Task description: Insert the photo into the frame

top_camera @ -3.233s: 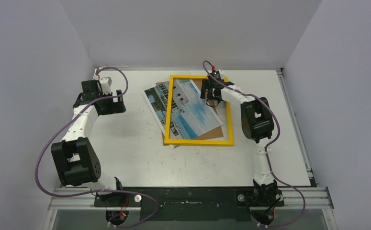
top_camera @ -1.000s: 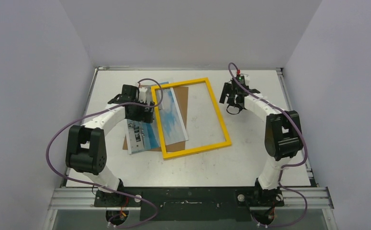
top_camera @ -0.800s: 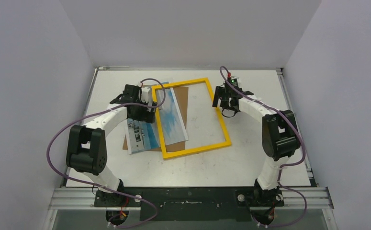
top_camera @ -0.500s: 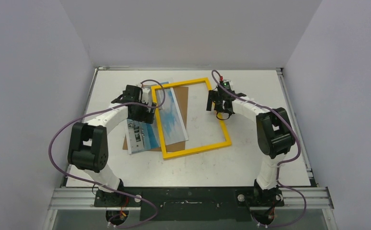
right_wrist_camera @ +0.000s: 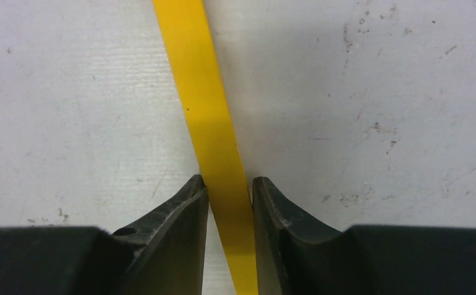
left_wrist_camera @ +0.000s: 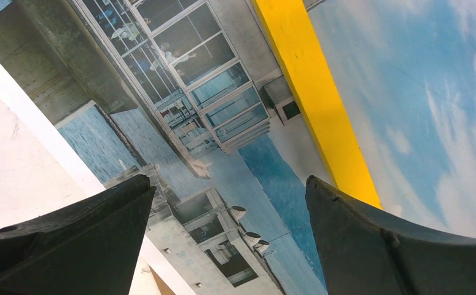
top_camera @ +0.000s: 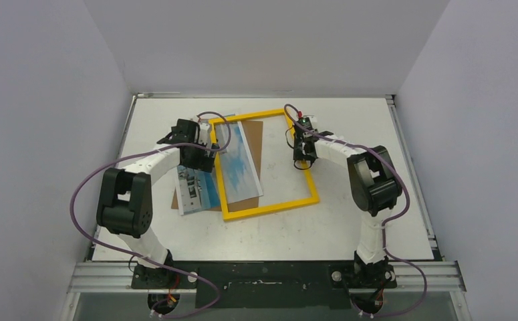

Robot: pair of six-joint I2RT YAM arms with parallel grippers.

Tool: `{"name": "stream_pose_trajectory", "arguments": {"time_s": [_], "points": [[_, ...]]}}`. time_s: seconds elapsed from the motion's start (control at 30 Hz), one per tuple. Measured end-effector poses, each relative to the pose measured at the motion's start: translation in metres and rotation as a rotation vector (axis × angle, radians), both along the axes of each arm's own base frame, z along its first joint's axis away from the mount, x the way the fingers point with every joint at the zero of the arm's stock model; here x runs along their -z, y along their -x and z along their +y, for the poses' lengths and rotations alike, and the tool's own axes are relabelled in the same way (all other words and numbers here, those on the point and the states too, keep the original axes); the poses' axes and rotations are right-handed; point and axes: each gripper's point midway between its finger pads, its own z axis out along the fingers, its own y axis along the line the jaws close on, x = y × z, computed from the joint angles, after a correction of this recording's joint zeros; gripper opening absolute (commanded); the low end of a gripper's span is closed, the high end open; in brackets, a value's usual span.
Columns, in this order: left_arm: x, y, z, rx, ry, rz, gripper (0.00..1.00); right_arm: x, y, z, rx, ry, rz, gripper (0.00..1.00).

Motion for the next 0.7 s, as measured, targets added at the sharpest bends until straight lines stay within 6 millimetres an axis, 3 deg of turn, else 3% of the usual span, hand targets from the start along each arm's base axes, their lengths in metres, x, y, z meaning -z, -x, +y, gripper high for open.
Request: {"name": "stream_pose_trajectory", "arguments": {"time_s": [0.13, 0.33, 0.47, 0.7], "points": [[0.000, -0.002, 0.004, -0.006, -0.017, -0.011, 0.94, -0.001, 0.000, 0.005, -0.021, -0.001, 0.001, 0.06], [0.005, -0.004, 0.009, -0.015, -0.037, -0.014, 0.93, -0.013, -0.001, 0.000, -0.009, -0.003, -0.010, 0.05], [0.012, -0.002, 0.011, -0.014, -0.049, 0.000, 0.93, -0.047, -0.004, -0.010, 0.010, -0.023, -0.064, 0.05], [0.013, -0.002, 0.010, -0.007, -0.051, 0.001, 0.93, -0.118, -0.013, -0.048, 0.091, -0.056, -0.201, 0.05]]}}
